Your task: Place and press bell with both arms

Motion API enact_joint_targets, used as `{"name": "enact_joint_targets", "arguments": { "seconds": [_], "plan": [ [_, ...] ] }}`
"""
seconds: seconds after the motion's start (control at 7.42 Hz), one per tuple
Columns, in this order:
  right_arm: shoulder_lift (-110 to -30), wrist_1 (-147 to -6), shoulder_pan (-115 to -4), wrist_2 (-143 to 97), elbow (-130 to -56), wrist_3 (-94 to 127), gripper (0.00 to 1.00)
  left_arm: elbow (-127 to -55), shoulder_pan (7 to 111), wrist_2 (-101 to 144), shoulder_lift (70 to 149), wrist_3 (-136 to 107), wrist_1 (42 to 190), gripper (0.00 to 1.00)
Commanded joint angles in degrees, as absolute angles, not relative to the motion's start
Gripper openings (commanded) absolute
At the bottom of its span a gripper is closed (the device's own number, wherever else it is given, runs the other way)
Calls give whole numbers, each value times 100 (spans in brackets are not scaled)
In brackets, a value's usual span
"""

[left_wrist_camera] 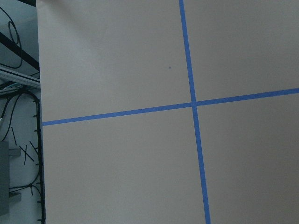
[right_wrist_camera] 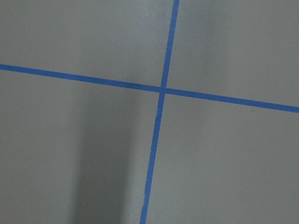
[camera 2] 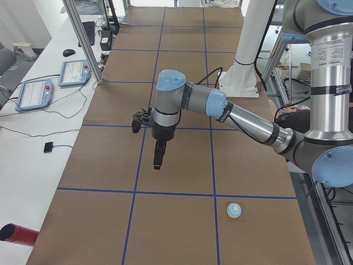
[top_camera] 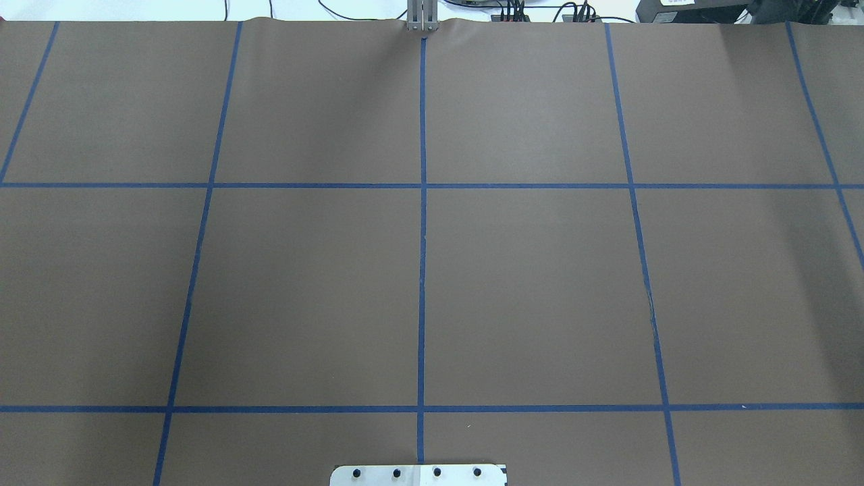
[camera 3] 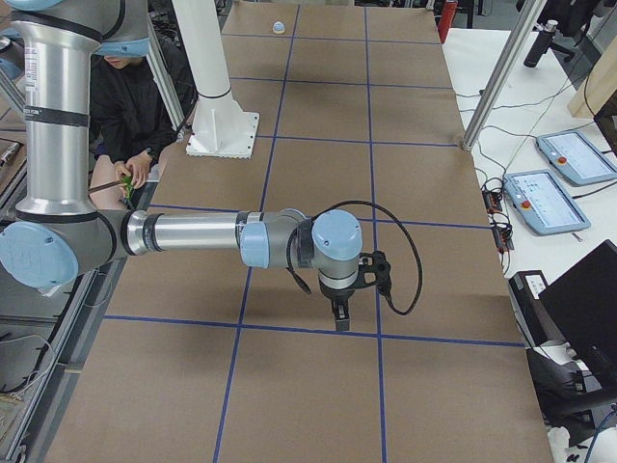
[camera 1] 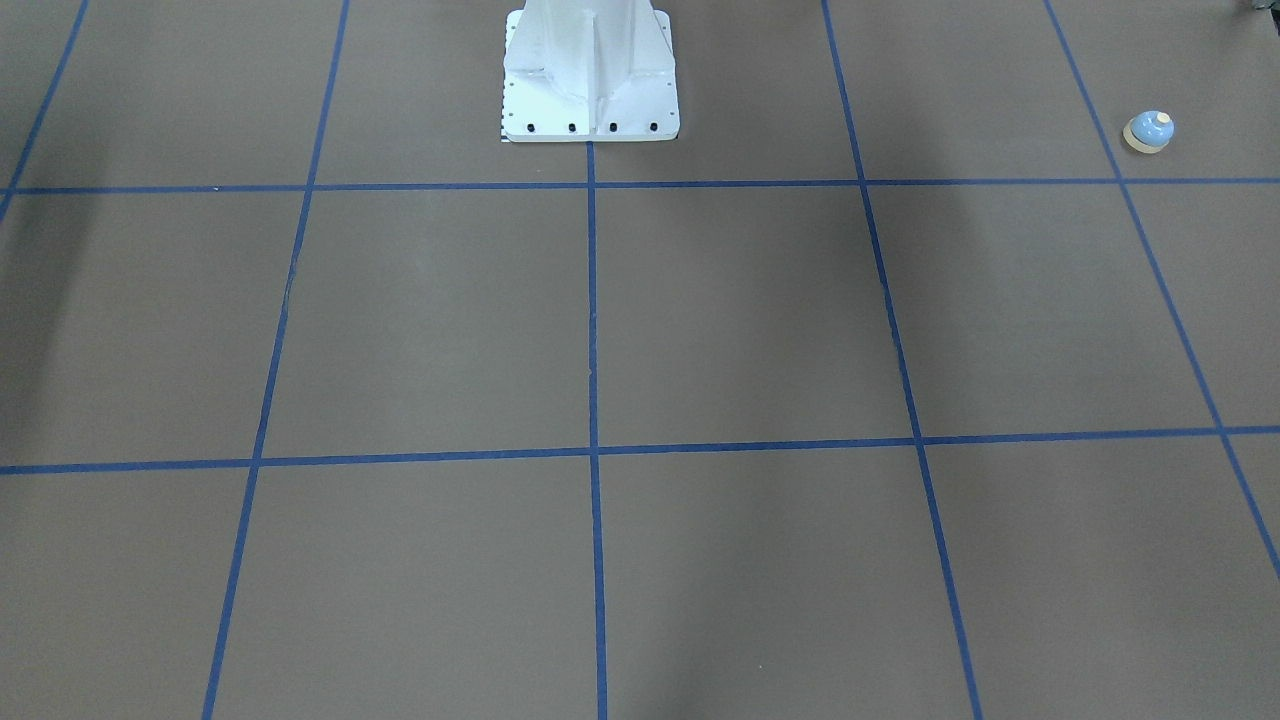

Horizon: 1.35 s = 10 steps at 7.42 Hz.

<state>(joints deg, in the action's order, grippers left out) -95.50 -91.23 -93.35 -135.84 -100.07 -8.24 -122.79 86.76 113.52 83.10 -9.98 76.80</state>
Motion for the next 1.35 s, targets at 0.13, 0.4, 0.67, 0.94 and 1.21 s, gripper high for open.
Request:
{"name": "enact_joint_targets", "arguments": {
  "seconds": [0.13,0.4,0.67,0.94,1.21],
  "plan": [
    [-9571,-9106,-9334,-13588,-10011,-826,100,-13381,7607,10620,7980,-3304,6861,100],
    [-9563,-9088,-9334,-13579,-10011,-826,100,-14104,6641,10302,7989,-5306,5962,100],
    [-9562,-9088,-9334,-13579,-10019,-826,100,-14072,5340,9417,7945,-7732,5671,100],
    [-9536,-9088,-9334,-13562,-10028,-826,100,-13984,4706,9378,7858,-9544,5389,100],
    [-9545,-9088,-9334,-13570,-10063,-826,100,-13652,3573,9080,7489,-11574,5388,100]
  ]
}}
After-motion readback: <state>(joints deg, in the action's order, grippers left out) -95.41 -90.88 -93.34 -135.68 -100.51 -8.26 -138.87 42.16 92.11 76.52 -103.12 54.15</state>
